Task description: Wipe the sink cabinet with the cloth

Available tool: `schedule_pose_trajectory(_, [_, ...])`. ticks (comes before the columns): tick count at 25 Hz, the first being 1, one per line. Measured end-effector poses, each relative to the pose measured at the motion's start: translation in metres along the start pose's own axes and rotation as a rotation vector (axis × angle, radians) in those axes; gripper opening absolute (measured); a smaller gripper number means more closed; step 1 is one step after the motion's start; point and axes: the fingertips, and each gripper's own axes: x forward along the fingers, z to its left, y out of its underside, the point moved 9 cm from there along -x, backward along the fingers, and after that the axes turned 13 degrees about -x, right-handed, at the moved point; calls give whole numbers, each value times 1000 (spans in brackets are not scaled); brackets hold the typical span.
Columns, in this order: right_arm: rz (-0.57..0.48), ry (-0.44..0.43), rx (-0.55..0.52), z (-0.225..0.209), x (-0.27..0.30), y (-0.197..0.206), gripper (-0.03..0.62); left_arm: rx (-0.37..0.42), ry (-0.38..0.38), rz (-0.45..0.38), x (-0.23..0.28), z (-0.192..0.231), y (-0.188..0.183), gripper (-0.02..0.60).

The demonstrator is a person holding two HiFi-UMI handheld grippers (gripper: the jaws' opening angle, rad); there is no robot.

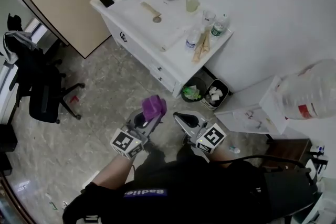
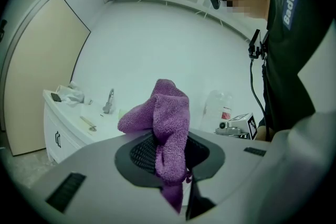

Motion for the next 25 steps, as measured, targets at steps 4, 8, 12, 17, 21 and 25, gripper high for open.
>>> schedule_pose_trajectory(4, [-2,-24,3,17,-12,-49,-3,1,15,-6,-13,-39,-28,84])
schedule_pose_trajectory(8, [1,-47,-39,29,-26,-81,-3,13,17,-21,-24,-66,-42,84])
schedule_pose_trajectory(12, [-18,-35,-69,27,-37,-96,-3,31,24,-49,-31,-86,-51,84])
schedule_pose_trajectory(17, [-50,-43,-118,25,-44,-106,-3,75,39,-59,-35,-104,-55,84])
schedule_pose_trajectory(21, [-49,-26,-108,25,-46,-107,-3,77,35,-56,-35,-109,-56,84])
schedule_pose_trajectory(25, [-43,-33,-106,29,-48,-105,-3,86,35,-73,-38,-108,-55,84])
